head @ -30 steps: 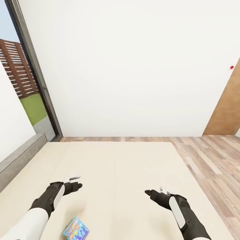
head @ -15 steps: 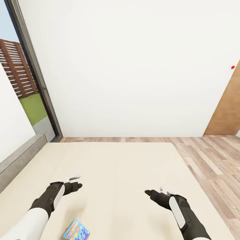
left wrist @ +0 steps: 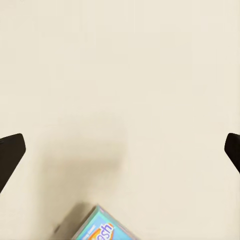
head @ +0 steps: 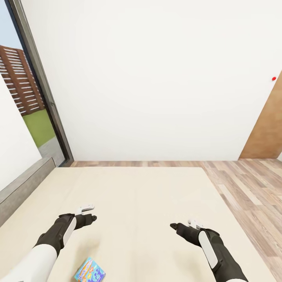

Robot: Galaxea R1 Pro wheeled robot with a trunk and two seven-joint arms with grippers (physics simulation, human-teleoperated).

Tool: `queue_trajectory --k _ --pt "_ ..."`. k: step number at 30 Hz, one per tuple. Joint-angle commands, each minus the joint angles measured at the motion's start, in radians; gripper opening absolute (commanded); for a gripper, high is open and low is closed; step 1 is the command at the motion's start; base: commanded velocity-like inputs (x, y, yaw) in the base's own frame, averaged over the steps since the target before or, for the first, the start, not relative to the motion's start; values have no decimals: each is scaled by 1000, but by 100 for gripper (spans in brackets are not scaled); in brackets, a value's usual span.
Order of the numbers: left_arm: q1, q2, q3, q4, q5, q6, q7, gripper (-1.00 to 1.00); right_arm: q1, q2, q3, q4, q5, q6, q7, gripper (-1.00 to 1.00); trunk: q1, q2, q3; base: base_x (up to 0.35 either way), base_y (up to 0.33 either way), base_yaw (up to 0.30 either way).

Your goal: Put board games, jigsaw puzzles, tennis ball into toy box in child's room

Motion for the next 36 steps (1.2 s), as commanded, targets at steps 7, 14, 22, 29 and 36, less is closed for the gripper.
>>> queue_trajectory --k 7,14,22,29,36 --pt "-1 0 7 3 -2 8 -3 100 -1 1 -6 -1 4 8 6 100 0 -1 -11 0 0 0" --pt "-1 5 9 8 0 9 0 100 -1 0 -3 -6 4 8 14 100 0 -1 -22 0 0 0" --pt "-1 40 11 9 2 10 -4 100 0 -10 -1 -130 -3 28 101 100 0 -1 -35 0 0 0" --pt "-1 47 10 10 2 11 -6 100 53 -14 1 -327 0 111 343 100 0 -1 -46 0 0 0" --pt "-1 47 9 10 2 16 -7 100 117 -15 2 -467 -2 138 531 100 0 -1 -58 0 0 0"
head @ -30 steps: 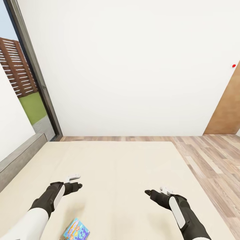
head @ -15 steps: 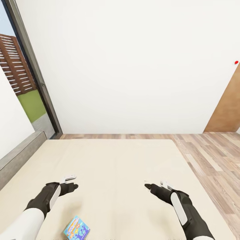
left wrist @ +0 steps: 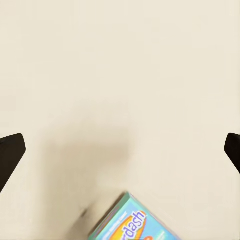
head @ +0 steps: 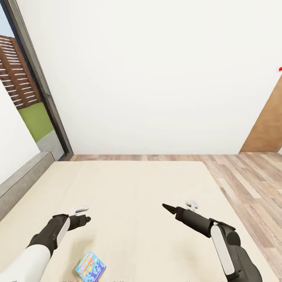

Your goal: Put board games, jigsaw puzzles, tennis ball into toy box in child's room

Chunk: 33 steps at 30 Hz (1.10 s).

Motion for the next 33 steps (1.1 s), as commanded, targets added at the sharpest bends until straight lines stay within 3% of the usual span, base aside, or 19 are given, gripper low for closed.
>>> queue_trajectory --k 1,22,33 --pt "-1 0 3 -2 0 7 -5 100 3 1 -3 -7 -2 7 15 100 0 -1 -3 0 0 0" --pt "-1 -1 1 56 0 40 -21 100 9 -1 -5 -5 -4 4 119 100 0 -1 -37 0 0 0" --pt "-1 -1 -4 56 -3 -11 -23 100 9 0 -4 -5 2 2 122 100 0 -1 -55 0 0 0"
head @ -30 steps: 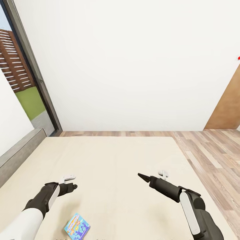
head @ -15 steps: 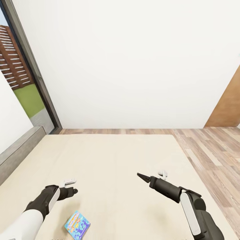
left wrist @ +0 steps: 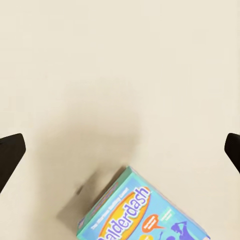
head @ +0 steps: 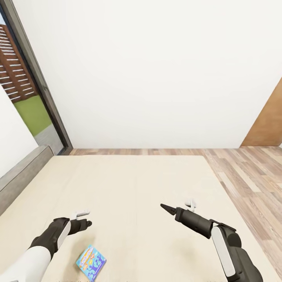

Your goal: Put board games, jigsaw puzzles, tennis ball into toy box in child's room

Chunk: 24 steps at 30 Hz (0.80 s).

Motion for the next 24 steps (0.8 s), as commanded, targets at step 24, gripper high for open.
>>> queue_trajectory --k 24 --pt "0 -2 -32 60 -6 -71 -10 100 -1 2 -1 -1 1 6 2 100 0 -1 -40 0 0 0"
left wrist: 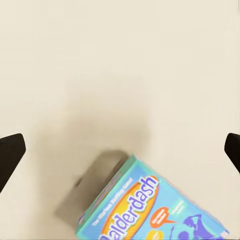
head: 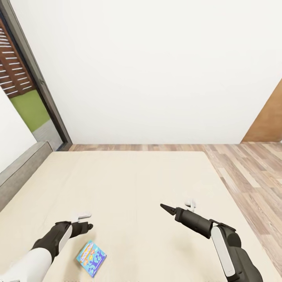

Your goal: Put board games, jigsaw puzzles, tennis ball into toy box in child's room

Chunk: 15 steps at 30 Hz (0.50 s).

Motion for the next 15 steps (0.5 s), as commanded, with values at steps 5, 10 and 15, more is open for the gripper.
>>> queue_trajectory --k 5,10,15 --pt "0 -5 -57 6 1 -12 -6 100 -1 0 -3 -4 -1 7 4 100 0 -1 -9 0 0 0" --pt "1 -7 -91 8 4 -39 -7 100 -1 0 -4 -6 -3 8 5 100 0 -1 -17 0 0 0" --pt "2 -6 -97 8 8 -48 -6 100 -1 1 -3 -5 -3 8 4 100 0 -1 -25 0 0 0"
